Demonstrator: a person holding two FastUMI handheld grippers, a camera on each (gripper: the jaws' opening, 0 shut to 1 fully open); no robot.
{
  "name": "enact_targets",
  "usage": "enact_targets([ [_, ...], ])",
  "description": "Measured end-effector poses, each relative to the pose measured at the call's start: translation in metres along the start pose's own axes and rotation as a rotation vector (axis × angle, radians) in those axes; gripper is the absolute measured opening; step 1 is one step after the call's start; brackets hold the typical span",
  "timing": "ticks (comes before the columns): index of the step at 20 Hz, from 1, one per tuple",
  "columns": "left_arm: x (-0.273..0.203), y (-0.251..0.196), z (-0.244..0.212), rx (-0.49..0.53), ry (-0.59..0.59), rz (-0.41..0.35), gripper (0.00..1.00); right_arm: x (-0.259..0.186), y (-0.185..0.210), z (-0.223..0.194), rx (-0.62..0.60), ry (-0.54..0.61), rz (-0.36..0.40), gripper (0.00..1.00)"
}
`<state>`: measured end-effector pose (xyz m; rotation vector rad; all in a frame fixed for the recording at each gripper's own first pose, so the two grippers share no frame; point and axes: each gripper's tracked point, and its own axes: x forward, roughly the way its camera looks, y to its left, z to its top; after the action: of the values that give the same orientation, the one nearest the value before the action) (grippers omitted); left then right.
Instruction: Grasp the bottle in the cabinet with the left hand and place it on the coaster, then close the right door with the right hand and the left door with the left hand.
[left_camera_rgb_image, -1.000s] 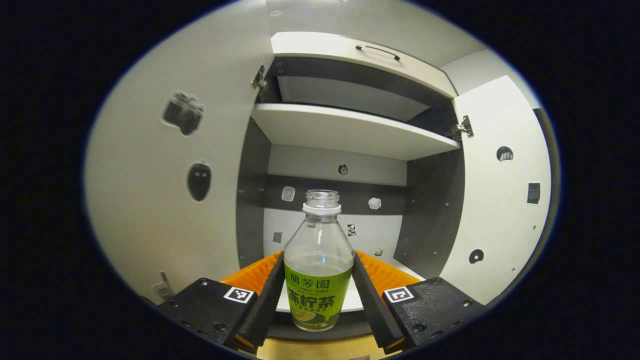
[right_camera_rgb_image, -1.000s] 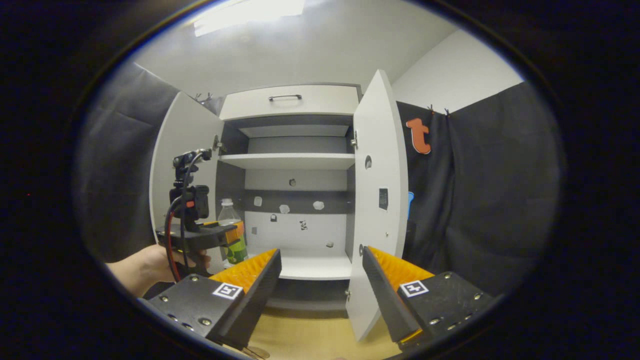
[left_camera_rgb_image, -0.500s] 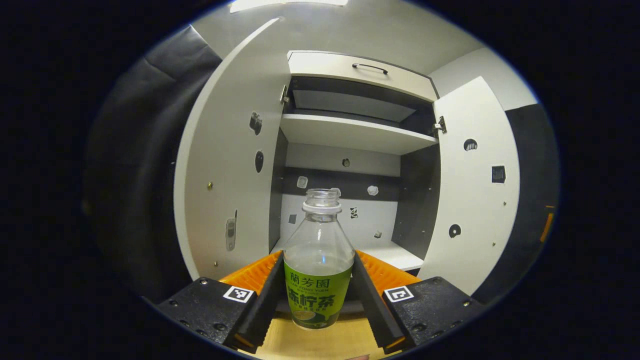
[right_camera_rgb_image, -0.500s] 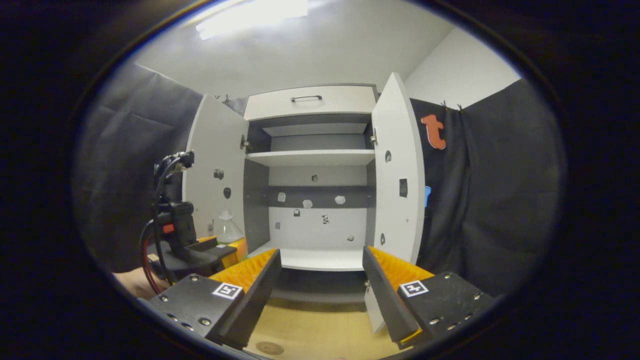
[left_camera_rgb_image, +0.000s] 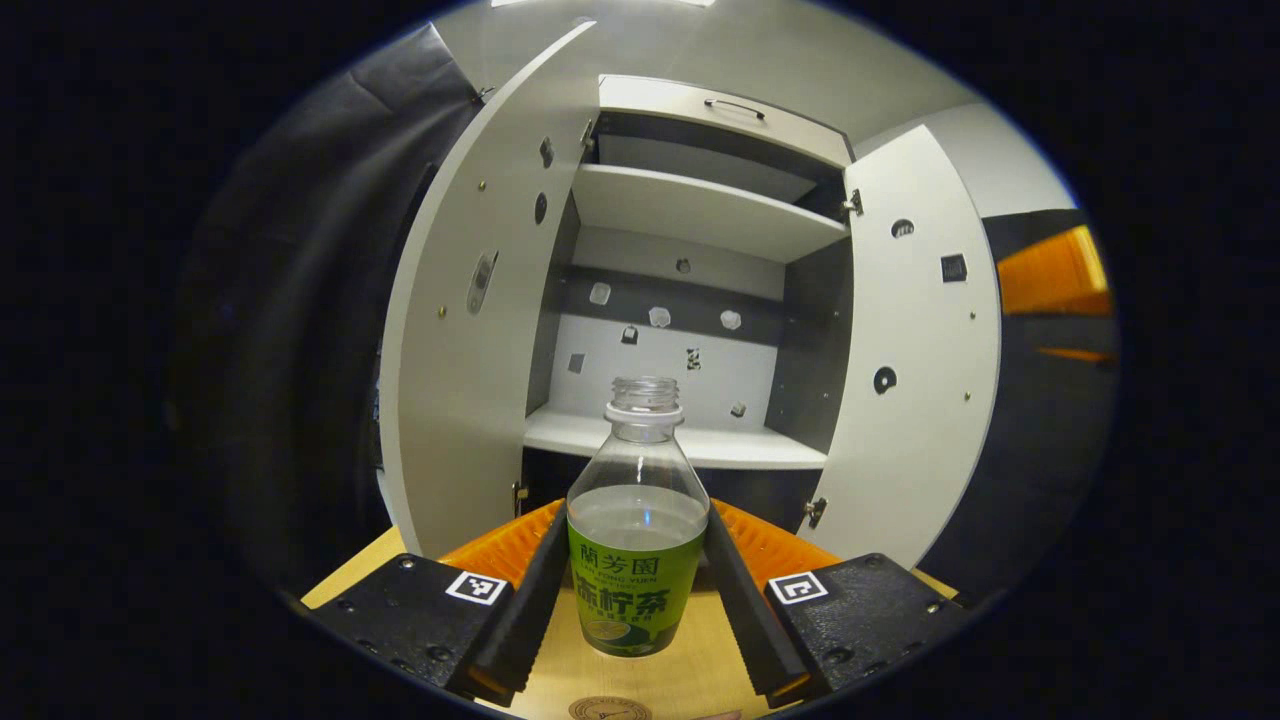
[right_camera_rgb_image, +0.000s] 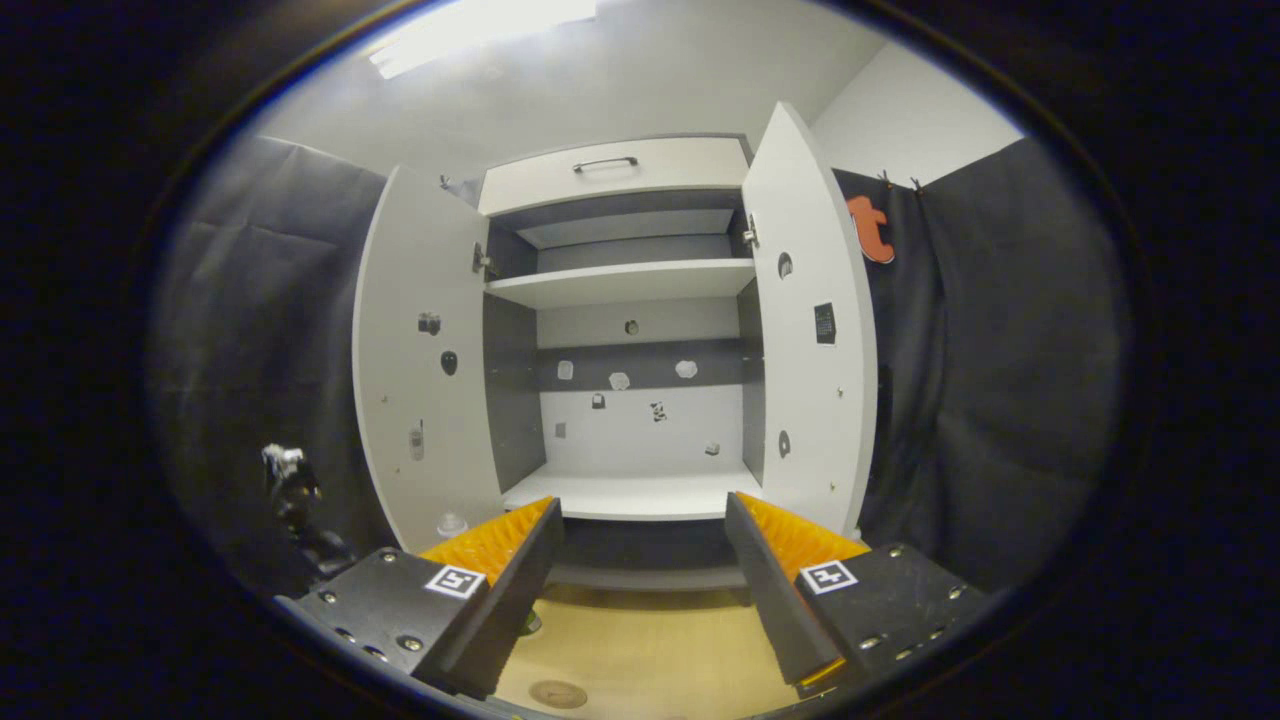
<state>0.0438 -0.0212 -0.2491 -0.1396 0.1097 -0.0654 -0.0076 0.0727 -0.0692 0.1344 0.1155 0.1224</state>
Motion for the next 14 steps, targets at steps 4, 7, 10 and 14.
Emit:
enact_targets([
  [4, -0.01, 0.01, -0.069, 0.046, 0.07, 0.017, 0.83, 0.009, 0.01, 0.009, -0.013, -0.046, 0.036, 0.98],
  [7, -0.02, 0.011, -0.114, 0.133, 0.116, 0.006, 0.81, 0.017, 0.015, 0.008, -0.016, -0.05, 0.054, 0.98],
  [10, -0.031, 0.008, -0.151, 0.184, 0.165, -0.029, 0.81, 0.025, 0.018, -0.001, -0.022, -0.04, 0.057, 0.99],
  [14, -0.043, -0.008, -0.171, 0.213, 0.163, -0.108, 0.81, 0.024, 0.027, -0.022, -0.036, -0.004, 0.086, 0.99],
])
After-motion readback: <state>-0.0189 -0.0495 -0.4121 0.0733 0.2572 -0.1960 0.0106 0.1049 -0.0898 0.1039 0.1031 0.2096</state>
